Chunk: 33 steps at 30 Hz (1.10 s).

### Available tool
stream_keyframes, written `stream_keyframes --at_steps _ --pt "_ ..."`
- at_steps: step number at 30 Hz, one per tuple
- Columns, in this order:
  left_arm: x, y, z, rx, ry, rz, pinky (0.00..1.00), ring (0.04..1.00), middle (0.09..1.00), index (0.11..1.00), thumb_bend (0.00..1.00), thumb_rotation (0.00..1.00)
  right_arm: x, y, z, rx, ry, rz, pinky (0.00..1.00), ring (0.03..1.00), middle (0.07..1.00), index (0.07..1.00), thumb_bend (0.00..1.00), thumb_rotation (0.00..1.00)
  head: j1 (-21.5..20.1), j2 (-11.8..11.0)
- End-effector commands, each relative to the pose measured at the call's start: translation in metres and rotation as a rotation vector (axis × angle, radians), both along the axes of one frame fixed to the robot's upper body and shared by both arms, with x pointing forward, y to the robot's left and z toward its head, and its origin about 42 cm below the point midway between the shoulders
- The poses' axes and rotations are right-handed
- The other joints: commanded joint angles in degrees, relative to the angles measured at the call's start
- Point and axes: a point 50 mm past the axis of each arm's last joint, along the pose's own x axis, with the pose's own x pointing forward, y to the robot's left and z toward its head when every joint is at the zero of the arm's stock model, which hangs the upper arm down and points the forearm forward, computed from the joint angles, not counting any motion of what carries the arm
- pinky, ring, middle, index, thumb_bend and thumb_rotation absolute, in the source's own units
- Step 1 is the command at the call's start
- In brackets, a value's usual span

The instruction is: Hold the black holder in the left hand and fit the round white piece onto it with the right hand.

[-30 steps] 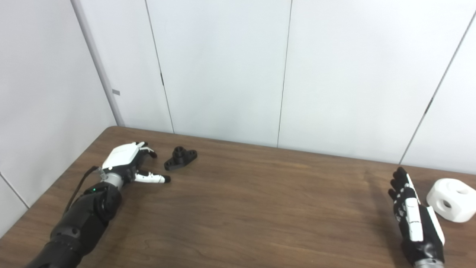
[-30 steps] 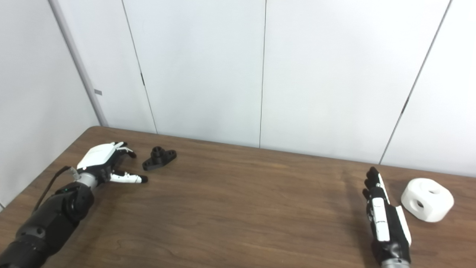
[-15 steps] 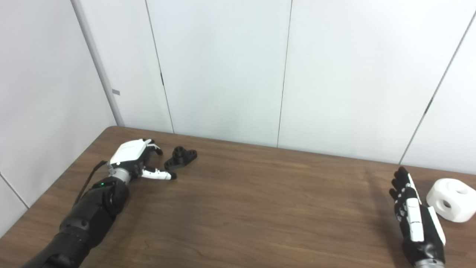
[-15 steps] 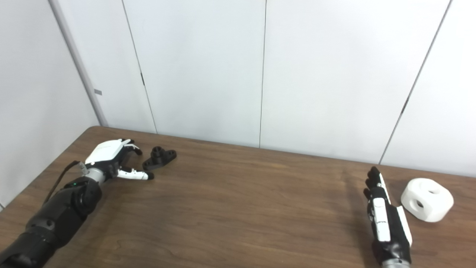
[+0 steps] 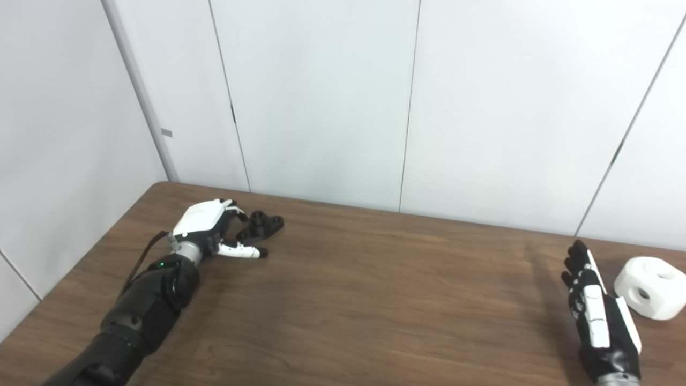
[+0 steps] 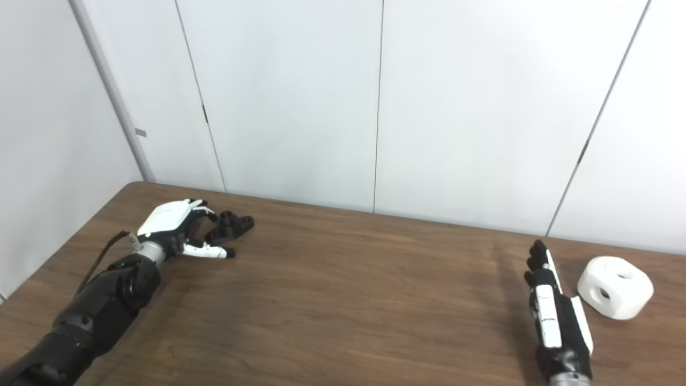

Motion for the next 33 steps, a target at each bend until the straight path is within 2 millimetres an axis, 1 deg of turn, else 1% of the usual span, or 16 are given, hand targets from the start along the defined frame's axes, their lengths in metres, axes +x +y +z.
stream_keyframes --at_steps 1,3,4,6,8,9,10,11,12,13,14,15,18,20,22,33 --pt "0.014 -0.006 0.022 0.005 -0.052 -0.039 1.0 1.0 0.958 0.768 1.0 0.53 -0.015 0.006 -0.023 0.033 0.055 -0.006 1.0 1.0 1.0 1.0 0.41 1.0 0.0 0.0" --pt "0.014 -0.006 0.022 0.005 -0.053 -0.042 1.0 1.0 0.955 0.765 1.0 0.52 -0.015 0.007 -0.023 0.032 0.056 -0.006 1.0 1.0 1.0 1.0 0.42 1.0 -0.1 -0.1" --pt "0.014 -0.006 0.022 0.004 -0.06 -0.044 1.0 1.0 0.947 0.749 0.99 0.49 -0.015 0.007 -0.023 0.035 0.055 -0.006 1.0 1.0 1.0 1.0 0.4 1.0 -0.2 -0.2" --pt "0.014 -0.005 0.021 0.0 -0.072 -0.049 1.0 1.0 0.943 0.742 0.98 0.47 -0.015 0.008 -0.023 0.034 0.054 -0.009 1.0 1.0 1.0 1.0 0.4 1.0 -0.3 -0.2" --pt "0.014 -0.004 0.02 -0.01 -0.083 -0.053 1.0 1.0 0.923 0.703 0.95 0.4 -0.015 0.008 -0.024 0.03 0.057 -0.012 1.0 1.0 1.0 1.0 0.41 1.0 -0.3 -0.2" --pt "0.014 -0.004 0.02 -0.02 -0.094 -0.054 1.0 1.0 0.919 0.695 0.94 0.38 -0.015 0.007 -0.024 0.026 0.059 -0.014 1.0 1.0 1.0 1.0 0.41 1.0 -0.4 -0.1" --pt "0.015 -0.004 0.019 -0.027 -0.102 -0.056 1.0 1.0 0.903 0.664 0.93 0.32 -0.015 0.007 -0.024 0.023 0.06 -0.015 1.0 1.0 1.0 1.0 0.42 1.0 -0.4 -0.1" --pt "0.015 -0.004 0.019 -0.03 -0.112 -0.062 1.0 1.0 0.894 0.648 0.93 0.29 -0.015 0.007 -0.023 0.02 0.062 -0.017 1.0 1.0 1.0 1.0 0.42 1.0 -0.4 -0.1" --pt "0.015 -0.004 0.018 -0.028 -0.119 -0.069 1.0 0.996 0.867 0.591 0.9 0.2 -0.016 0.008 -0.023 0.02 0.063 -0.017 1.0 1.0 1.0 1.0 0.43 1.0 -0.3 0.1" --pt "0.015 -0.004 0.018 -0.02 -0.128 -0.081 1.0 0.987 0.838 0.529 0.68 0.12 -0.016 0.008 -0.022 0.026 0.059 -0.016 1.0 1.0 1.0 1.0 0.43 1.0 -0.3 0.2" --pt "0.015 -0.004 0.018 -0.015 -0.138 -0.097 1.0 0.971 0.796 0.501 0.59 0.08 -0.016 0.008 -0.022 0.032 0.054 -0.015 1.0 1.0 1.0 1.0 0.41 1.0 -0.3 0.2" --pt "0.015 -0.004 0.019 -0.009 -0.143 -0.109 1.0 0.961 0.77 0.49 0.55 0.06 -0.016 0.008 -0.021 0.037 0.053 -0.013 1.0 1.0 1.0 1.0 0.4 1.0 -0.2 0.3" --pt "0.015 -0.004 0.021 -0.006 -0.152 -0.134 1.0 0.952 0.753 0.484 0.53 0.05 -0.015 0.007 -0.022 0.039 0.052 -0.011 1.0 1.0 1.0 1.0 0.4 1.0 -0.1 0.2" --pt "0.014 -0.005 0.023 -0.017 -0.165 -0.148 1.0 0.945 0.747 0.483 0.52 0.05 -0.014 0.006 -0.022 0.042 0.052 -0.01 1.0 1.0 1.0 1.0 0.42 1.0 -0.1 0.3" --pt "0.014 -0.005 0.024 -0.026 -0.175 -0.164 1.0 0.939 0.738 0.483 0.52 0.05 -0.015 0.007 -0.021 0.046 0.048 -0.006 1.0 1.0 1.0 1.0 0.42 1.0 -0.1 0.2" --pt "0.011 -0.008 0.031 -0.051 -0.201 -0.22 1.0 0.941 0.739 0.483 0.52 0.05 -0.015 0.007 -0.02 0.039 0.03 -0.011 1.0 1.0 1.0 1.0 0.42 1.0 -1.9 0.0"
